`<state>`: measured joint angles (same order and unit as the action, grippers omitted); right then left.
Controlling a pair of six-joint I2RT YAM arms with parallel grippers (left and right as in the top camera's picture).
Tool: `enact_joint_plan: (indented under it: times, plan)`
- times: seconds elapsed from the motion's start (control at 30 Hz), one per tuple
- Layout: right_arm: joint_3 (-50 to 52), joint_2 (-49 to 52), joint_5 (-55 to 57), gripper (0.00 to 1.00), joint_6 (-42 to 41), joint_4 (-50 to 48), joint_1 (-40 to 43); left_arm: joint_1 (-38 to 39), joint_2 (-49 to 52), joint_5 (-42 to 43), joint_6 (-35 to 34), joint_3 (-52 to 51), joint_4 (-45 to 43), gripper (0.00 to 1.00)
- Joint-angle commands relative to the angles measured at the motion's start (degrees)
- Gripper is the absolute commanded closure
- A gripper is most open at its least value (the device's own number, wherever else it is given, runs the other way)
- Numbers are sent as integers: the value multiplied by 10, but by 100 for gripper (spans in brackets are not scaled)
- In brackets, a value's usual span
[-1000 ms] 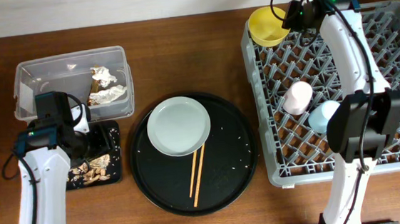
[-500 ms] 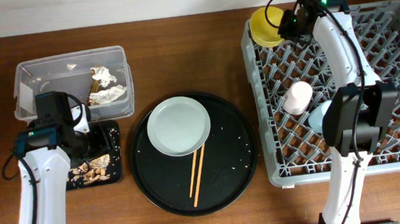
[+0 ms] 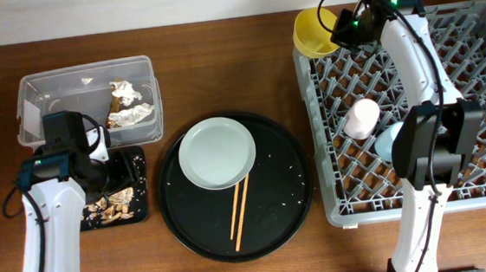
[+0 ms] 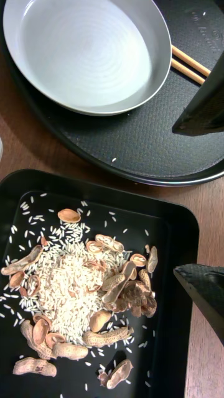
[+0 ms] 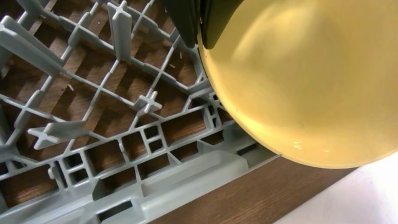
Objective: Sort waste into correct bins and load items into the dishwasher rack
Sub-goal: 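Set the yellow bowl upright in the rack's back corner with the right gripper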
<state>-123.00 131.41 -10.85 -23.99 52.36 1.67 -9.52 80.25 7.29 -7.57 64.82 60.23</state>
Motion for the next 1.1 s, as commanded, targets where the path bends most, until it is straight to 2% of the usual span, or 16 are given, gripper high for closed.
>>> enact_joint_plan:
  times: [0.0,0.1,0.17,0.2,0.3,0.33,0.37,0.47,0.53,0.63,0.77,0.87,1.07]
  plan:
    - [-7,-6,-5,96,-4,15,0,-3,-8,9,-5,1,1,35]
    - [-7,-73,59,96,28,40,12,-3,-8,9,-5,1,0,35]
    - [-7,-128,151,96,61,57,17,-3,-8,9,-5,1,0,35]
    - [-7,-150,220,96,75,61,17,-3,-8,9,-5,1,0,35]
    - [-7,-185,536,96,163,75,15,-3,-8,9,-5,1,0,35]
    - [-1,-182,659,96,152,90,13,-3,-8,9,-5,1,0,34]
    - [8,-180,720,96,86,110,13,-3,-8,9,-5,1,0,35]
    - [110,-173,777,96,44,88,13,-3,-8,9,-6,1,0,35]
    - [201,-172,773,96,44,35,0,-3,-8,9,-5,1,0,35]
    - [265,-167,771,96,44,-22,-50,-3,-8,22,-6,1,0,35]
    - [287,-156,752,96,44,-33,-77,-3,-8,24,-5,1,0,35]
    - [287,-156,853,96,64,-43,-76,-3,-8,24,-5,1,0,35]
    - [289,-129,803,96,76,-38,-80,-3,-8,24,-5,1,-1,35]
